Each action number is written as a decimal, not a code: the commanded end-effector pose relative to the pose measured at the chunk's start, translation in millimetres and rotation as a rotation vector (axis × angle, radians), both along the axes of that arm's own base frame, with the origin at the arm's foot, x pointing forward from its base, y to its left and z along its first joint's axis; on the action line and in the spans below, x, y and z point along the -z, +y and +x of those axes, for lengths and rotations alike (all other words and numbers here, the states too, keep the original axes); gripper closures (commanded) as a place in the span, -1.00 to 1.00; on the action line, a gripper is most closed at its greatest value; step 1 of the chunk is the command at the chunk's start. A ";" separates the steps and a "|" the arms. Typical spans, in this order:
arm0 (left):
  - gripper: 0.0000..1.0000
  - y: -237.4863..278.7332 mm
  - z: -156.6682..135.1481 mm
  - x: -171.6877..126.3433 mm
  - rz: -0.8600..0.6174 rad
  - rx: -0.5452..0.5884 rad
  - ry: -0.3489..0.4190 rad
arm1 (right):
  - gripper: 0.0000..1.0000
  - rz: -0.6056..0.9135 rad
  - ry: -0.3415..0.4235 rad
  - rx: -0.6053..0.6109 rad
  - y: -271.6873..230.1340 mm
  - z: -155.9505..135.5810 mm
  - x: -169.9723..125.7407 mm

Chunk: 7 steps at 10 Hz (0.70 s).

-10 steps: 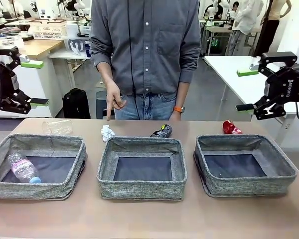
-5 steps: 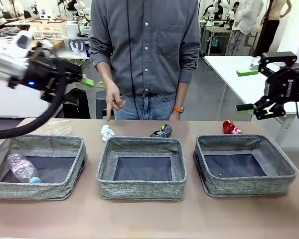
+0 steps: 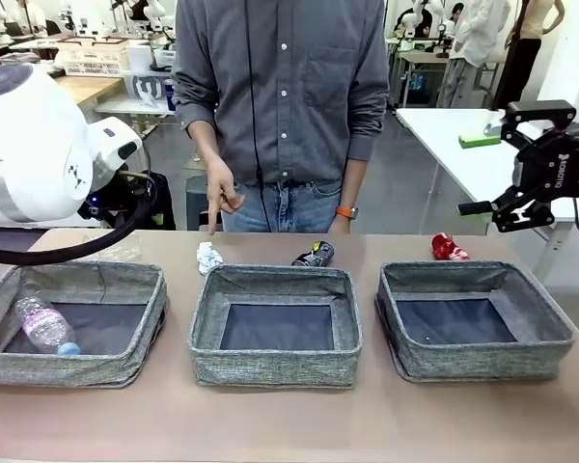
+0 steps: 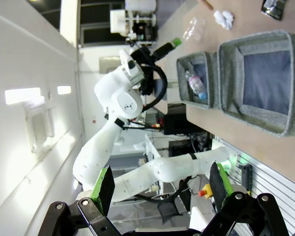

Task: Sort the waste into the appropriate baskets.
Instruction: Pick up the waste item pointed out by the person.

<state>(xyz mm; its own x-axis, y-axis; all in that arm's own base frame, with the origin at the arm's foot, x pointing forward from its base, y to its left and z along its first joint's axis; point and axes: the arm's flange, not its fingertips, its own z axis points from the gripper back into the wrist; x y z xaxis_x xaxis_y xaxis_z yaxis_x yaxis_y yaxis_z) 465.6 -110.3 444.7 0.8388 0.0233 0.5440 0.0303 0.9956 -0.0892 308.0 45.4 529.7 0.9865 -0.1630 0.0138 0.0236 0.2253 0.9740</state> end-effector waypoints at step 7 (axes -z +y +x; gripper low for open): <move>-1.00 -69.3 29.6 -0.7 0.011 0.072 0.054 | -1.00 0.019 -0.003 0.002 0.9 0.6 -3.3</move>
<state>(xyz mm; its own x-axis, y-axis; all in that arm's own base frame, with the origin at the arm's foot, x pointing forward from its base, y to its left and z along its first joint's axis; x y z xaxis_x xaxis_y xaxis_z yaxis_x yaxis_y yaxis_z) 479.2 -155.6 441.4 0.8546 -0.0421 0.5176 0.1274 0.9832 -0.1304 307.8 45.5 529.9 0.9866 -0.1624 0.0143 0.0231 0.2259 0.9739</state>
